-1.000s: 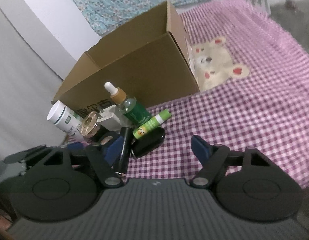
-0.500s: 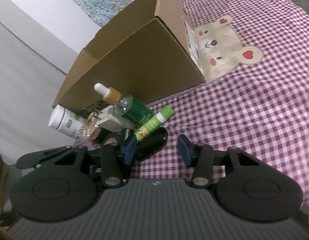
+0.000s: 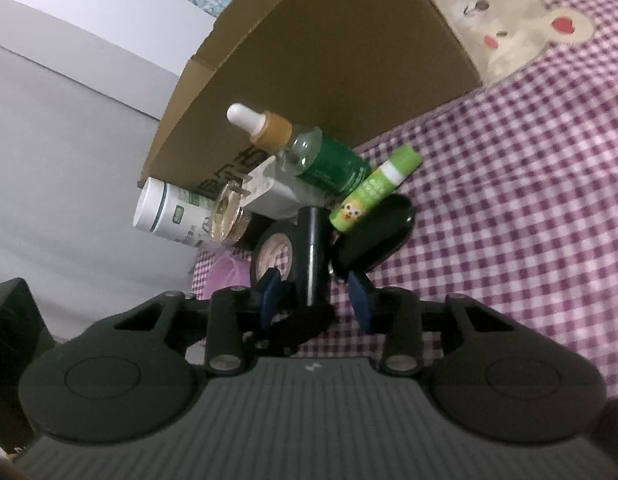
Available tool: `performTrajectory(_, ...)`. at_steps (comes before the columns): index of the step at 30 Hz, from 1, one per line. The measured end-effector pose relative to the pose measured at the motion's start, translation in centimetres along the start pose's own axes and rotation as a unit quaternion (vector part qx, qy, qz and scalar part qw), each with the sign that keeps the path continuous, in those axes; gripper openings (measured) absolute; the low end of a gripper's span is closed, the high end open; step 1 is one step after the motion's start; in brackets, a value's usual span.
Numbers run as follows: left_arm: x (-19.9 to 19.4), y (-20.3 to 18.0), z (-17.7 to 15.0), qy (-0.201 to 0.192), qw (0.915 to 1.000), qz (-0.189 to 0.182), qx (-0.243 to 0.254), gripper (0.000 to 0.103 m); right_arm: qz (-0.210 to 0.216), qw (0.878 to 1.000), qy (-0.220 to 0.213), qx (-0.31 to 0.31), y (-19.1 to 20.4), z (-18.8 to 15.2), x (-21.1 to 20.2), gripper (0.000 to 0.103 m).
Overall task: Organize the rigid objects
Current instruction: 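Move the right tool down to the black cylinder beside the tape roll, then close the right gripper on the black cylinder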
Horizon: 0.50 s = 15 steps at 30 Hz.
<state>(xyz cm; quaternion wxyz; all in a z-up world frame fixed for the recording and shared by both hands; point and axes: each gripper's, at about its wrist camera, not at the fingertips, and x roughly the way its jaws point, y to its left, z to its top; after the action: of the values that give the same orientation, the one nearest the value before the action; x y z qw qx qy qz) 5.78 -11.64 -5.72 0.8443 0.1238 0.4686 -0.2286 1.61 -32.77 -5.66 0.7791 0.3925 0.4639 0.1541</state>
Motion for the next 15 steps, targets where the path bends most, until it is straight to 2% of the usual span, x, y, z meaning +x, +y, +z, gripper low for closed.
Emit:
performTrajectory(7,-0.2,0.5,-0.7,0.001,0.9997,-0.009,-0.021,0.027,-0.003,1.0,0.015,0.019,-0.1,-0.3,1.1,0.024)
performTrajectory(12,-1.3,0.3,-1.8,0.009,0.9992,-0.031,-0.021,0.024,0.001,0.999,0.036,0.033,-0.6,-1.2,0.2,0.023)
performTrajectory(15,-1.7,0.0,-2.1,0.007,0.9996,-0.024,-0.014,0.026,-0.003,0.999,0.038,0.031,-0.5,-1.7,0.1,0.025)
